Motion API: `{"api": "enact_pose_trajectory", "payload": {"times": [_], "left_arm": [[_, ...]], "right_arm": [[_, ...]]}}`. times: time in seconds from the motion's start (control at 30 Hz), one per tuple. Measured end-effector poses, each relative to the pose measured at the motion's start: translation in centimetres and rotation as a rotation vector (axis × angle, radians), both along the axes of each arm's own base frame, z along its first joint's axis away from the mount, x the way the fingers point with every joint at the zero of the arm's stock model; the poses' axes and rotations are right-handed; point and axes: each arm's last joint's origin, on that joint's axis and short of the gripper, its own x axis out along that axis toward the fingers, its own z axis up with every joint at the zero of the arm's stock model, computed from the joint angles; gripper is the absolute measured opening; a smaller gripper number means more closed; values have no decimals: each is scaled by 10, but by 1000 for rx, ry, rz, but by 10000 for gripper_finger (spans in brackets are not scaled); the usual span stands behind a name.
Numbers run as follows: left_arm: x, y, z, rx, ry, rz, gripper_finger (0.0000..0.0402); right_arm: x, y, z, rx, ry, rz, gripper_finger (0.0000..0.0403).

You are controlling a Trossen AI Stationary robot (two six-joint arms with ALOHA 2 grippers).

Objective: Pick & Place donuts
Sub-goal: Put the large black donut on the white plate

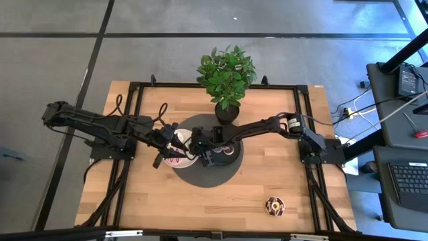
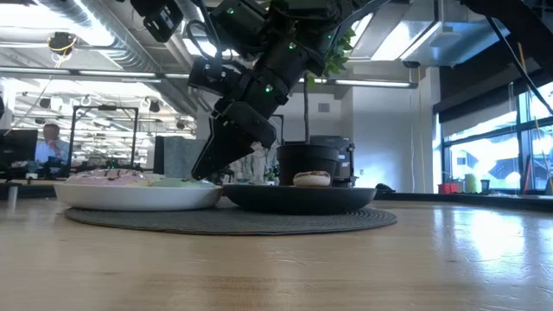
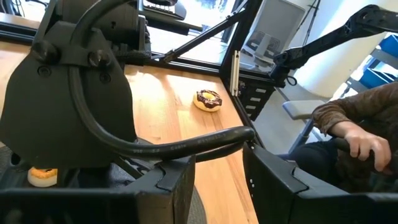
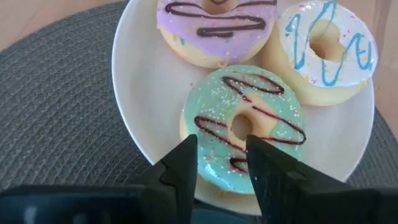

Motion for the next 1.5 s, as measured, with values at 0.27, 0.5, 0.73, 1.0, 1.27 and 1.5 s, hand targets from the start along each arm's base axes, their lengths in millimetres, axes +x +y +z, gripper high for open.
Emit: {"api": "enact_pose_trajectory", "payload": {"times": [0.27, 0.5, 0.73, 1.0, 1.27, 1.5], "left_arm": [[0, 0, -1, 3, 14, 2, 130], [4, -3, -6, 20, 33, -12, 130], [10, -12, -10, 16, 42, -48, 130], [10, -14, -11, 17, 47, -59, 130], [10, -14, -11, 17, 46, -58, 130], [10, -14, -11, 19, 46, -51, 130]], "right_arm": [[-20, 4, 43, 54, 23, 38, 135], [-69, 17, 61, 238, 101, 24, 136], [-148, 59, 62, 184, 142, -42, 135], [-242, 107, 60, 247, 191, 15, 134], [-289, 155, 49, 270, 251, 187, 134], [-303, 175, 38, 254, 310, 225, 134]]}}
